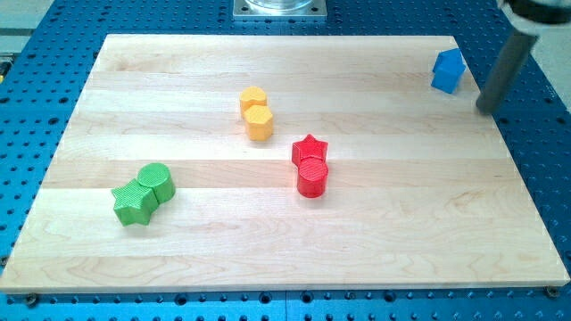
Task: Push the red circle into the red star
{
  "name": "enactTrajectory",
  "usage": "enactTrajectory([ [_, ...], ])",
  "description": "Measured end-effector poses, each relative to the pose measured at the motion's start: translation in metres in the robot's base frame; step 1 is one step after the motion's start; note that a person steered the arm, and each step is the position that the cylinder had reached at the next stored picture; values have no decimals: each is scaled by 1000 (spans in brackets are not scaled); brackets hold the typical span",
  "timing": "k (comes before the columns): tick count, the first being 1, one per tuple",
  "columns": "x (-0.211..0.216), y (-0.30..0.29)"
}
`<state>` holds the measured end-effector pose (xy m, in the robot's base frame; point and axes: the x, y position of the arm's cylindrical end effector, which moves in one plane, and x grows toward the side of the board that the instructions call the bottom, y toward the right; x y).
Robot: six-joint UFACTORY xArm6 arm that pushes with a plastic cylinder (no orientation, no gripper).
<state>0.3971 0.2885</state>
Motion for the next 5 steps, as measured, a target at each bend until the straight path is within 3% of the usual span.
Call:
enactTrajectory([
  [1,71,-49],
  [2,111,-120],
  [3,112,-215],
  [4,112,-227],
  [5,145,-231],
])
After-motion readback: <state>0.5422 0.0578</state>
